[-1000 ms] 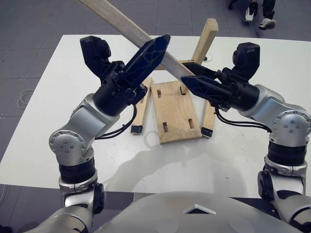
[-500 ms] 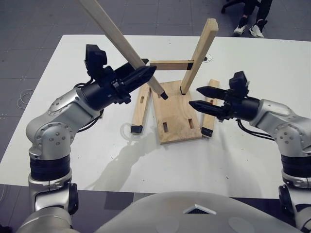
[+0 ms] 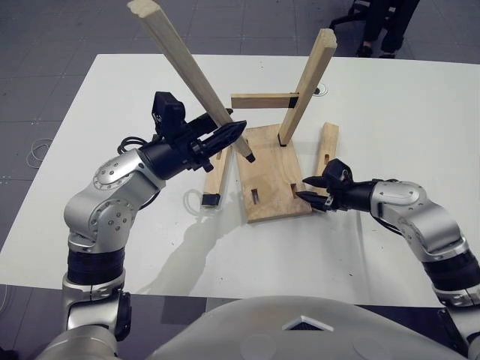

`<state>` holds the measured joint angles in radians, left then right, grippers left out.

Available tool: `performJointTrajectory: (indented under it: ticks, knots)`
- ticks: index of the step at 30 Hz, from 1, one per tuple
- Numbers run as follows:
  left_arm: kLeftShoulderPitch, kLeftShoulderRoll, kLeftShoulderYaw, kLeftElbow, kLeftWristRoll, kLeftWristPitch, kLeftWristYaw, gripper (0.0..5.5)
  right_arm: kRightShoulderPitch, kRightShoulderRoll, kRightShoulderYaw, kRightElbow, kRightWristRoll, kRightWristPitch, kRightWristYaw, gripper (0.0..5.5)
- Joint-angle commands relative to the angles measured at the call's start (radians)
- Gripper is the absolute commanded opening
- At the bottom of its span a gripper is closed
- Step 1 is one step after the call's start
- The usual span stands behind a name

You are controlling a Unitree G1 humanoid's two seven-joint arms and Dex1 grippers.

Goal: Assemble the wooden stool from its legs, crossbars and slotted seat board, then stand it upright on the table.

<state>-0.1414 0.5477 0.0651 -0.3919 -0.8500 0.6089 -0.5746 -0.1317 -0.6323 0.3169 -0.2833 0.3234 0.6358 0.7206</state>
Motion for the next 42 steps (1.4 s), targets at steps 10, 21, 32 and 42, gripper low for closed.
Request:
performJointTrajectory:
  ticks: [10, 21, 32, 42]
  knots:
    - [0.0, 0.063, -0.002, 0.032, 0.169, -0.046, -0.086, 2.06, -0.076, -0.03, 0.026, -0.036, -0.096, 0.059, 0.028, 1.95]
    - [-0.006, 0.025, -0.006, 0.058, 0.239, -0.088, -0.114, 2.06, -0.037, -0.167, 0.096, -0.019, -0.249, -0.047, 0.108, 1.95]
    - [0.011, 0.005, 0.015, 0.041, 0.235, -0.078, -0.111, 2.06, -0.111, -0.072, -0.139, -0.143, -0.06, 0.131, 0.093, 1.95]
    - [0.021, -0.017, 0.015, 0.016, 0.228, -0.061, -0.092, 2.06, -0.141, 0.048, 0.004, -0.095, -0.085, 0.15, 0.02, 1.95]
